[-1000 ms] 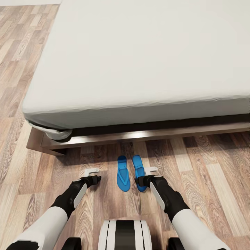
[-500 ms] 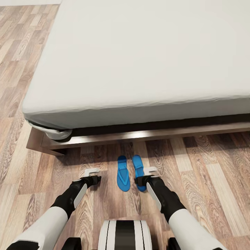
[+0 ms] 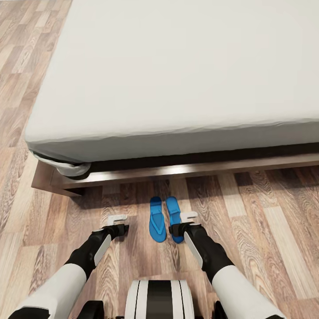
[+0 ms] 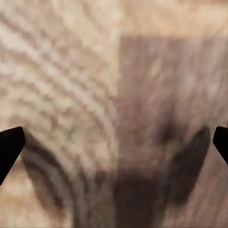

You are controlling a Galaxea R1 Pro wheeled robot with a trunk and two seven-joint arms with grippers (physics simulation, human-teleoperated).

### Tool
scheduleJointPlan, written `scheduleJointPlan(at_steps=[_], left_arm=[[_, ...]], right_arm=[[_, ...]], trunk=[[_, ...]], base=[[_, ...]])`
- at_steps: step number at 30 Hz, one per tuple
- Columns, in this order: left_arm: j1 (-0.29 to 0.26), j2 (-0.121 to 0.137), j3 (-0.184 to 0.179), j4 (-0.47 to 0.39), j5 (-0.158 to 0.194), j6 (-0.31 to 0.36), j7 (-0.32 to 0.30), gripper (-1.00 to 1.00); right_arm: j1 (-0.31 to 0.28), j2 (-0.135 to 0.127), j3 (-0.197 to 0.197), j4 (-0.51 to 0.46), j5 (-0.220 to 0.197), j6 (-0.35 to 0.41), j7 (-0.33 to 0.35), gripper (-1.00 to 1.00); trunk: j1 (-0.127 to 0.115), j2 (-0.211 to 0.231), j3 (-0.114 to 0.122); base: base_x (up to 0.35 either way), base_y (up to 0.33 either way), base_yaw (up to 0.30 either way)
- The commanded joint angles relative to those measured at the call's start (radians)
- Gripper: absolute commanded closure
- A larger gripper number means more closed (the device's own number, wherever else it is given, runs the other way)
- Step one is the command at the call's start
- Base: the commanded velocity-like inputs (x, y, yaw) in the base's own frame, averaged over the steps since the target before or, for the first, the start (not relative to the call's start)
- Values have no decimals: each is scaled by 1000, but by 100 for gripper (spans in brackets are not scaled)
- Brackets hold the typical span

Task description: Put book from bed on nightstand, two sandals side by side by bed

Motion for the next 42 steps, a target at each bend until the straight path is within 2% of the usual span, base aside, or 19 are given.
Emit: scheduleJointPlan(at_steps=[1,3,17,20,33,34,42], left_arm=[[0,1,-5,-1,13,4,5,-100],[0,1,-4,-1,13,4,5,-100],[0,1,-4,-1,13,4,5,-100],[0,1,-4,-1,13,4,5,-100],[1,1,-5,-1,13,4,5,-100],[1,1,-5,-1,13,4,5,-100],[1,1,-5,-1,13,4,5,-100]], right_arm=[[0,-1,3,-2,-11,4,-10,100],[0,-1,2,-3,-10,3,-10,100],[0,-1,2,-6,-9,2,-10,100],[0,-1,2,-6,-9,2,-10,100],[0,-1,1,-7,-9,2,-10,100],[0,-1,1,-7,-9,2,-10,-100],[0,-1,1,-10,-8,2,-10,-100]], trunk=[[0,0,-5],[1,-1,-12],[1,-1,-12],[3,-2,-24],[3,-2,-24],[3,-2,-24],[3,-2,-24]], base=[[0,0,0],[0,0,0],[56,0,0],[1,0,0],[0,0,0],[0,0,0],[0,0,0]])
